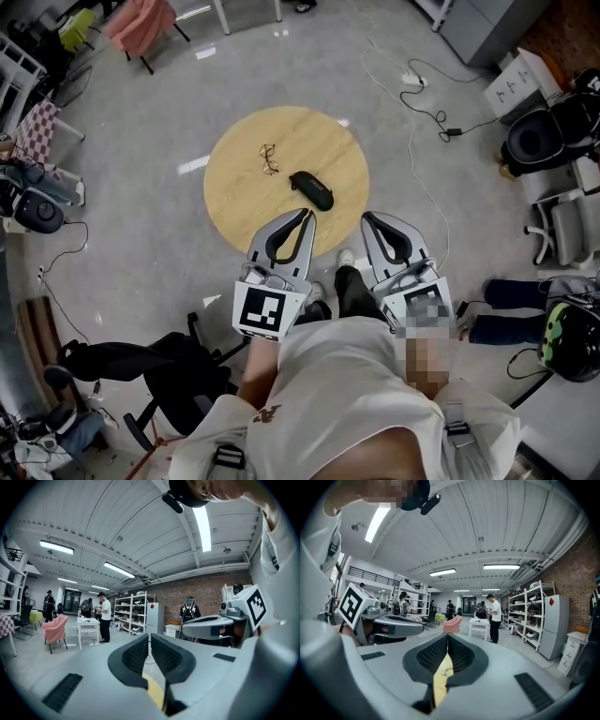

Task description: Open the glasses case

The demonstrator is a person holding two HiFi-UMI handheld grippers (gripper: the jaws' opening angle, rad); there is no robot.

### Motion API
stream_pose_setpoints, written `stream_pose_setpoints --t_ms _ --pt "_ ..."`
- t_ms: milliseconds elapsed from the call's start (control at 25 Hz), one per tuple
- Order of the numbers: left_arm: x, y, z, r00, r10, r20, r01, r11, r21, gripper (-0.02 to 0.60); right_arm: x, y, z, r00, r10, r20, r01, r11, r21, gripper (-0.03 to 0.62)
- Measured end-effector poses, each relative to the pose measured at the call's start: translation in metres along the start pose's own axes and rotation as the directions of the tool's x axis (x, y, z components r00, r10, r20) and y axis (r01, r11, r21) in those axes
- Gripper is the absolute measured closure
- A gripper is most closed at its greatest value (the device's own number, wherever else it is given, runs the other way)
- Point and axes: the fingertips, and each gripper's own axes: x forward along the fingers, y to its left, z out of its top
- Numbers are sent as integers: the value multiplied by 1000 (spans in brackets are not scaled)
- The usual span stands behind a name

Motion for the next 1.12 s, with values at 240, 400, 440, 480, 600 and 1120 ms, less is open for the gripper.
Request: stream_pose_setpoints --t_ms 240,400,440,480,600,1120 --pt "26 12 -18 998 45 -42 -45 999 -5 546 25 -25 -20 999 47 -27 -46 998 31 574" --pt "49 13 -32 995 72 -64 -73 997 -14 546 37 -41 -38 994 87 -60 -82 994 73 574" --pt "54 13 -37 994 75 -73 -75 997 -4 546 39 -45 -44 993 95 -72 -90 993 80 574" --pt "60 12 -44 994 77 -83 -77 997 6 546 42 -49 -51 991 104 -85 -97 992 85 574" --pt "78 14 -65 990 86 -114 -85 996 10 546 52 -60 -71 985 134 -107 -124 988 97 574" --pt "124 36 -132 963 119 -241 -101 991 86 546 102 -83 -132 967 212 -139 -189 968 163 574"
